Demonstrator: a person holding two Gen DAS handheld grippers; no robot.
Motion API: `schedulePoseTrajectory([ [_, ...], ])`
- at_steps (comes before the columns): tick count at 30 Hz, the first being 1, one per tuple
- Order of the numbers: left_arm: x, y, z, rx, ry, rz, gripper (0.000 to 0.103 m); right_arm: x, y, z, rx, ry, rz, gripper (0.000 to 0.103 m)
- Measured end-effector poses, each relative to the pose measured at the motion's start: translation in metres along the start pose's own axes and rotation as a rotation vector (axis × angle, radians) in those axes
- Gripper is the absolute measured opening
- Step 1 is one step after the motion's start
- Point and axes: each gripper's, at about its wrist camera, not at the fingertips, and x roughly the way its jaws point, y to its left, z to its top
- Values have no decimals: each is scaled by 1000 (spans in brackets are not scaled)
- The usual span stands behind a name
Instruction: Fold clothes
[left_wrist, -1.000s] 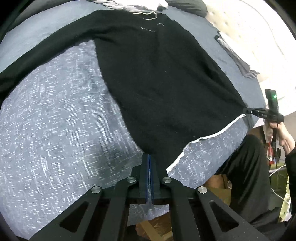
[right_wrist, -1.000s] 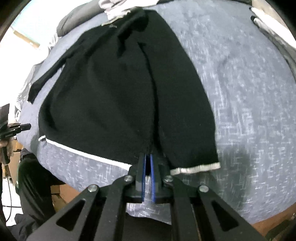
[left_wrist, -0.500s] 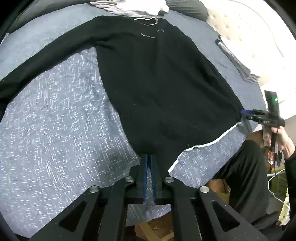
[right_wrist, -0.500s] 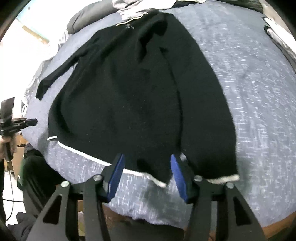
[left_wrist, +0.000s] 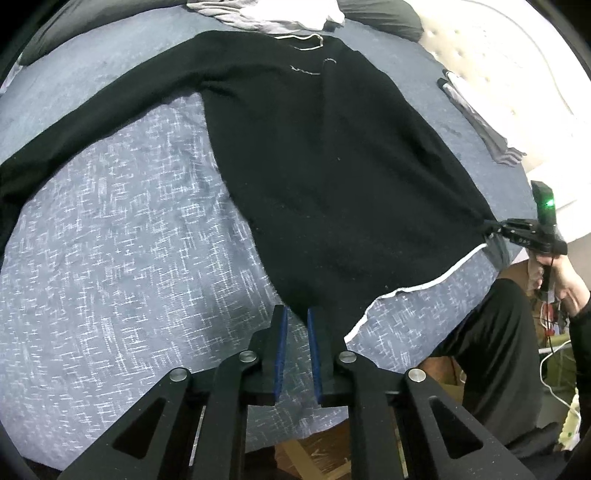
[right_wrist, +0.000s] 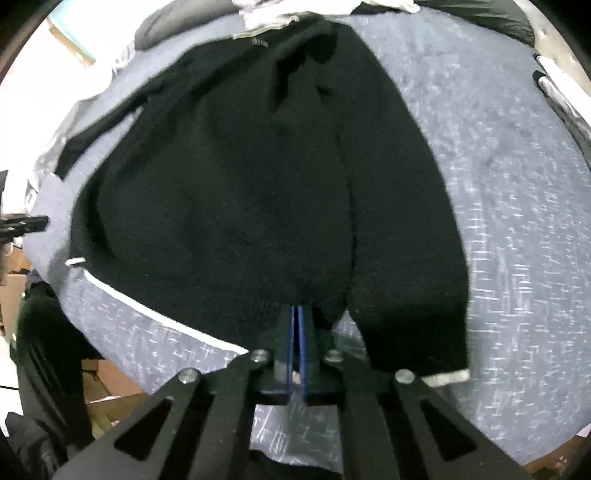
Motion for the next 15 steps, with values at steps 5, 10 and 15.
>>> schedulePoseTrajectory([
  [5, 7, -4, 1, -1, 9, -7, 16, -39, -24, -2, 77, -107, 16, 0],
  [10, 16, -8, 5, -2, 20, -12, 24, -48, -28, -9, 97, -91, 57, 0],
  [15, 16, -14, 8, 5, 20, 0, 24, -30, -8, 0, 65, -54, 80, 20],
])
